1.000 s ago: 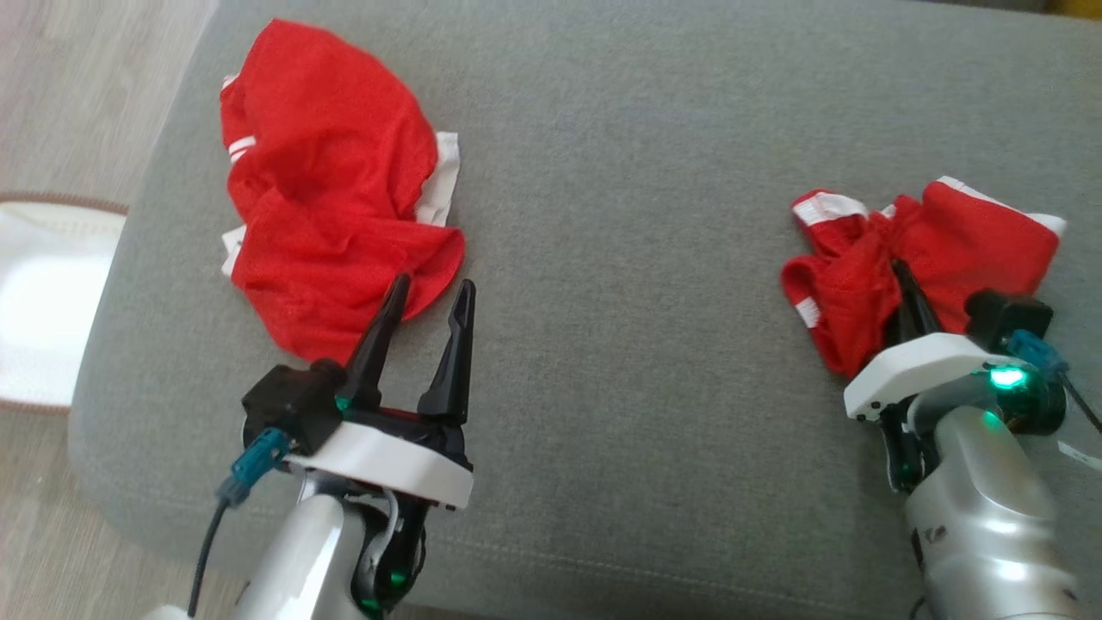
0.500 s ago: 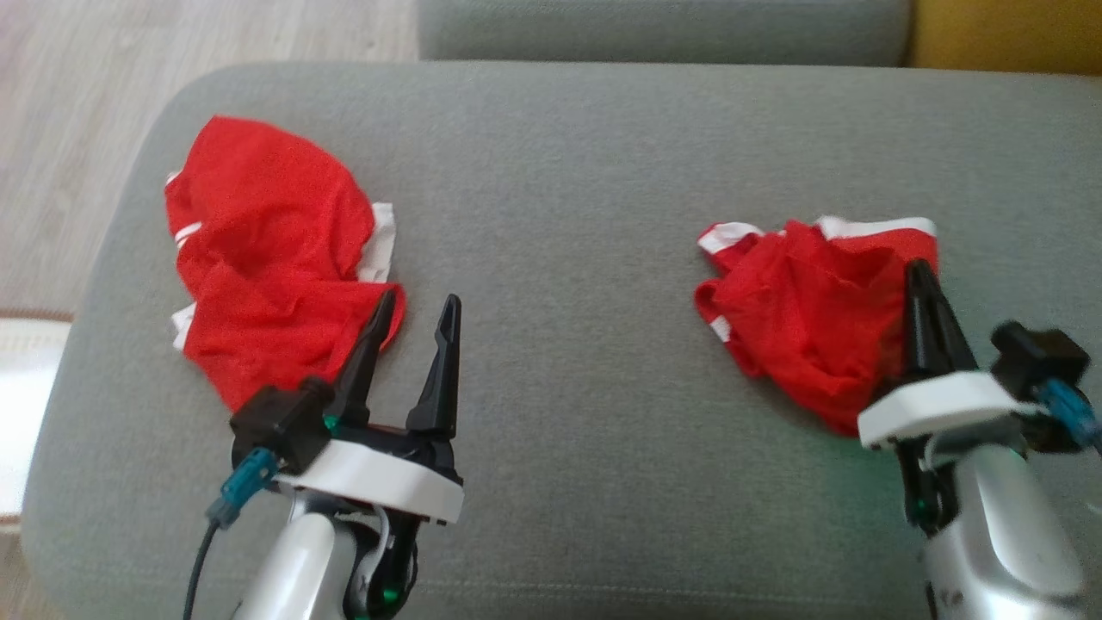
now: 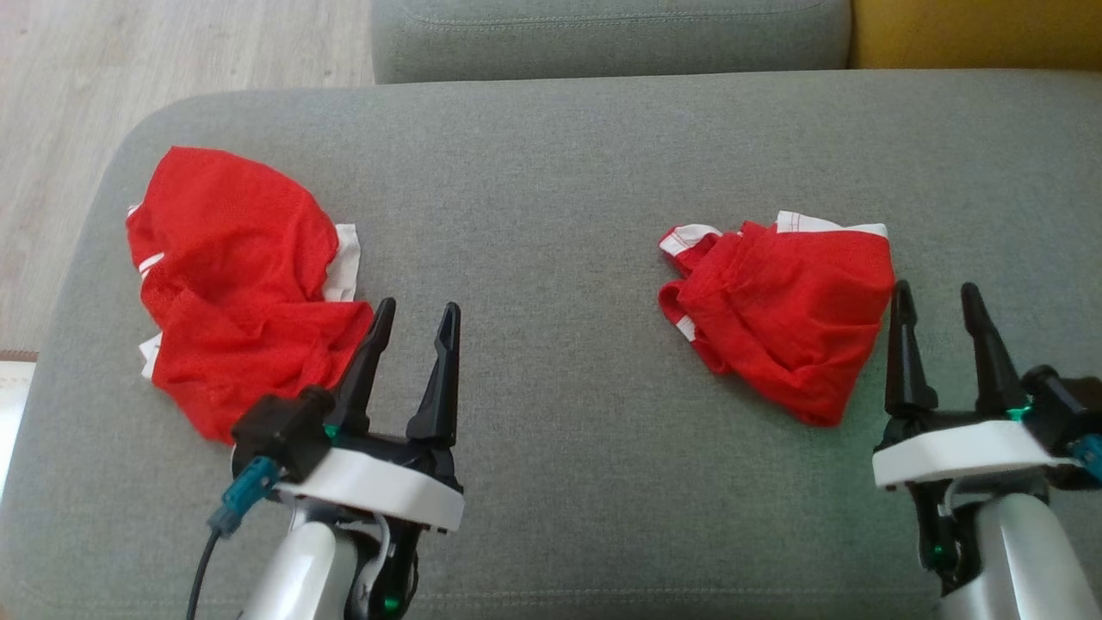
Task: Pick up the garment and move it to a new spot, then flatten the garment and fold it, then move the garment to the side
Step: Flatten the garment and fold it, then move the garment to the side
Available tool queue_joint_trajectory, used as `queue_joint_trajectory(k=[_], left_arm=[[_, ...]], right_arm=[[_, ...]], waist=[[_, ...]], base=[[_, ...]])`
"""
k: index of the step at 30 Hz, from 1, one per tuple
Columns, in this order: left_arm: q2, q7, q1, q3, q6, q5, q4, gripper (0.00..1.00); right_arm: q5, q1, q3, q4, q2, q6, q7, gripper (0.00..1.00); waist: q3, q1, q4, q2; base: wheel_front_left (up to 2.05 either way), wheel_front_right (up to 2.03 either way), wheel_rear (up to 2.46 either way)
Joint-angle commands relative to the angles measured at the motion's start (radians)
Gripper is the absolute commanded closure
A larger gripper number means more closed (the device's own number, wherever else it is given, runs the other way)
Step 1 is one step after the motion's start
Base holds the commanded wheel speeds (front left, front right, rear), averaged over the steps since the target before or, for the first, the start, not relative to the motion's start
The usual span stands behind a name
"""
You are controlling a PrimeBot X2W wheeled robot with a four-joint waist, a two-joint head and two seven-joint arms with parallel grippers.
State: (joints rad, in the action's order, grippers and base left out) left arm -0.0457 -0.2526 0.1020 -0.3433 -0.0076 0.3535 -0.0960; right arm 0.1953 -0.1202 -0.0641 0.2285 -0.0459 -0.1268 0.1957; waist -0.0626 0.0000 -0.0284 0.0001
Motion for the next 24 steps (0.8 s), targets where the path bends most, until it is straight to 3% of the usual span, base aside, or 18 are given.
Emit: queue_joint_trajectory(k=[1, 11, 24], left_arm=[[-0.004, -0.009, 0.024, 0.029, 0.000, -0.006, 0.037, 0.00], [-0.004, -0.009, 0.022, 0.032, -0.003, -0.012, 0.030, 0.00], [-0.004, -0.009, 0.017, 0.025, -0.001, -0.012, 0.036, 0.00]], right_arm=[[0.007, -0.009, 0.026, -0.045, -0.004, -0.004, -0.004, 0.00], [0.017, 0.023, -0.001, -0.086, -0.004, -0.004, 0.010, 0.00], [0.017, 0.033, -0.036, -0.052, -0.004, -0.004, -0.005, 0.00]], waist=[[-0.001, 0.0000, -0.001, -0.0001], [0.004, 0.0000, -0.010, -0.0001], [0.001, 0.0000, -0.012, -0.0001]], base=[[0.00, 0.00, 0.00], [0.00, 0.00, 0.00], [0.00, 0.00, 0.00]])
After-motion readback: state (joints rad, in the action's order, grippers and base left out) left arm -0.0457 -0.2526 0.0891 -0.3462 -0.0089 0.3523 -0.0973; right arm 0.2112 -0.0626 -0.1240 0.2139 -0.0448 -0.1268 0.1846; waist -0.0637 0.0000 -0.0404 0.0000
